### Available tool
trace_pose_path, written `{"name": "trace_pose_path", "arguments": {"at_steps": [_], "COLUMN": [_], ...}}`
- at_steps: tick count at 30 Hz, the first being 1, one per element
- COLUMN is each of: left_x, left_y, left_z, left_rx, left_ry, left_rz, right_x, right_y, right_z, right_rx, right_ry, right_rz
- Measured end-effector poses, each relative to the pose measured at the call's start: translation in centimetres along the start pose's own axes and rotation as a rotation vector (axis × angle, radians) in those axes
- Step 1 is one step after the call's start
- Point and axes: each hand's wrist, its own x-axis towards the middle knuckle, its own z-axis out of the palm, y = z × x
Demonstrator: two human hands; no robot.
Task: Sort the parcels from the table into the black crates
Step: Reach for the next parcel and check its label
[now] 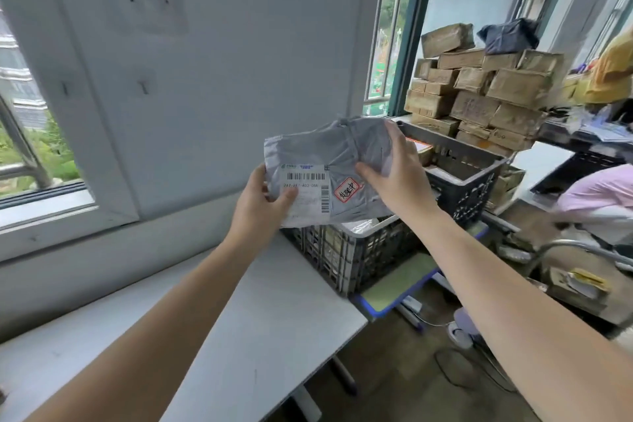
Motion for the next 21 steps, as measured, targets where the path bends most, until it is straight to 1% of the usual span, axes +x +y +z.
{"name": "trace_pose_path", "arguments": {"at_steps": [4, 6, 8, 9, 11, 12, 16, 19, 21], "left_x": [3.6, 5.7, 8.1, 9.5, 12.6, 14.3, 20.9, 24.9, 26.9], "left_y": [0.1, -0.2, -0.5, -0.7, -1.1, -1.3, -1.4, -0.4, 0.5], "left_z": [5.2, 7.9, 10.6, 11.9, 14.5, 15.8, 20.8, 25.0, 28.0], "left_rx": [-0.069, -0.086, -0.084, -0.077, -0.051, -0.035, 0.002, 0.036, 0.048], "left_ry": [-0.044, -0.03, 0.004, 0.013, 0.009, 0.003, -0.024, -0.052, -0.062], "left_rz": [0.024, 0.036, 0.049, 0.058, 0.09, 0.109, 0.158, 0.265, 0.336], "right_x": [2.7, 4.2, 6.3, 7.5, 9.9, 11.2, 16.6, 20.7, 23.2], "right_y": [4.7, 7.2, 9.8, 11.1, 13.6, 14.6, 18.3, 20.7, 22.4], "right_z": [-1.4, -1.6, -1.6, -1.5, -1.4, -1.4, -2.3, -3.3, -3.7], "right_rx": [-0.044, -0.092, -0.201, -0.292, -0.435, -0.457, -0.425, -0.412, -0.369], "right_ry": [0.009, -0.018, -0.057, -0.077, -0.129, -0.156, -0.198, -0.211, -0.209], "right_rz": [0.025, 0.062, 0.118, 0.116, 0.077, 0.054, -0.032, -0.133, -0.162]}}
